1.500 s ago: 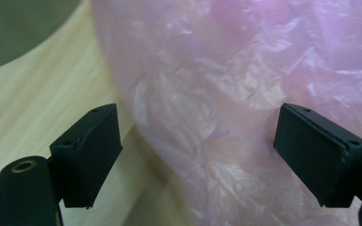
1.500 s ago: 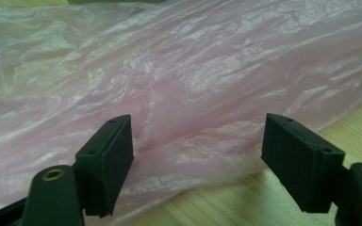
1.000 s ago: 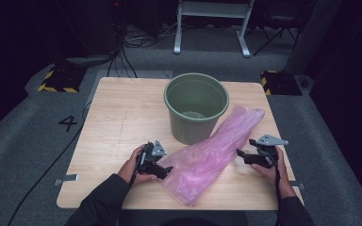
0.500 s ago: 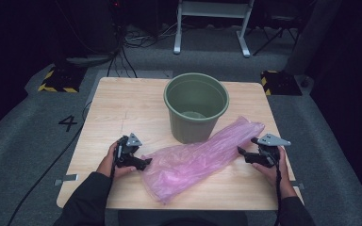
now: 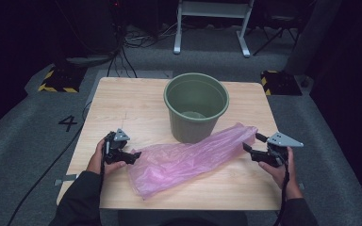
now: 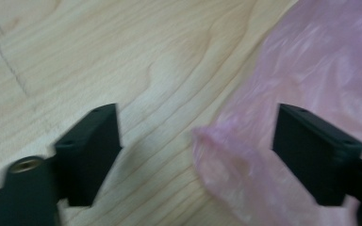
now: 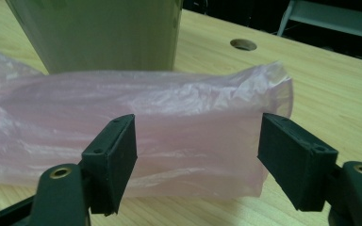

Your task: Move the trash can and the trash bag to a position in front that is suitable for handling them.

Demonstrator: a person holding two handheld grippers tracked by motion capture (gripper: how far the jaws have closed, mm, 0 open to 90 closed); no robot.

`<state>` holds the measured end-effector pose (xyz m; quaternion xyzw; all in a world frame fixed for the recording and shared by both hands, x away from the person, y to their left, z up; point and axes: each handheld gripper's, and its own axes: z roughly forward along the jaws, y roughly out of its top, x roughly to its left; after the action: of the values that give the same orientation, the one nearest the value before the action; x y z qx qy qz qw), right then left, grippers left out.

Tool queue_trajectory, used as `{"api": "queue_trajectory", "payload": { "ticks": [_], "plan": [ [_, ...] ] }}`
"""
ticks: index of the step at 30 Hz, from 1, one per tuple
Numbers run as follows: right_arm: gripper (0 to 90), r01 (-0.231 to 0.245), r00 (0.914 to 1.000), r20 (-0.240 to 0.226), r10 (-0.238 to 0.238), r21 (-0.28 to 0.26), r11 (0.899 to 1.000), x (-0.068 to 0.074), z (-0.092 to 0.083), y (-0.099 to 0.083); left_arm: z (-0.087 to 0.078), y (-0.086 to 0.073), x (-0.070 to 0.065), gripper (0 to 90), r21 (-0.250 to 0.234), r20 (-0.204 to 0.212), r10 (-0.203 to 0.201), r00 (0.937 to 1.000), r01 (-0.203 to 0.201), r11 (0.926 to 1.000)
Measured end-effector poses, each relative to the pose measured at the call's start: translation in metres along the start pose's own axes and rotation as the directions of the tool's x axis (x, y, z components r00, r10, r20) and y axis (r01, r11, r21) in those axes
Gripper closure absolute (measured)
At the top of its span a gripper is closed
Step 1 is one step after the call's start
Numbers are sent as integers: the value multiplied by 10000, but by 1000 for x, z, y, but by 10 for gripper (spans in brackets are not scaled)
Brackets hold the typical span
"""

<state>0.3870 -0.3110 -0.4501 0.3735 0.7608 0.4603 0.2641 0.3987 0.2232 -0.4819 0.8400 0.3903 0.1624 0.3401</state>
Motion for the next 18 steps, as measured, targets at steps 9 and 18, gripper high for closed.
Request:
{"api": "queue_trajectory", "payload": {
  "ticks": [9, 18],
  "plan": [
    [301, 160, 9984, 544, -140, -356, 9992, 5, -11, 15, -22, 15, -45, 160, -831, 1052, 1323, 9856, -1239, 9888],
    [326, 223, 9990, 403, -216, -165, 9996, 17, 2, 28, -3, 1, -63, 170, 459, 1480, 2008, 9684, -2096, 9767]
  ]
}}
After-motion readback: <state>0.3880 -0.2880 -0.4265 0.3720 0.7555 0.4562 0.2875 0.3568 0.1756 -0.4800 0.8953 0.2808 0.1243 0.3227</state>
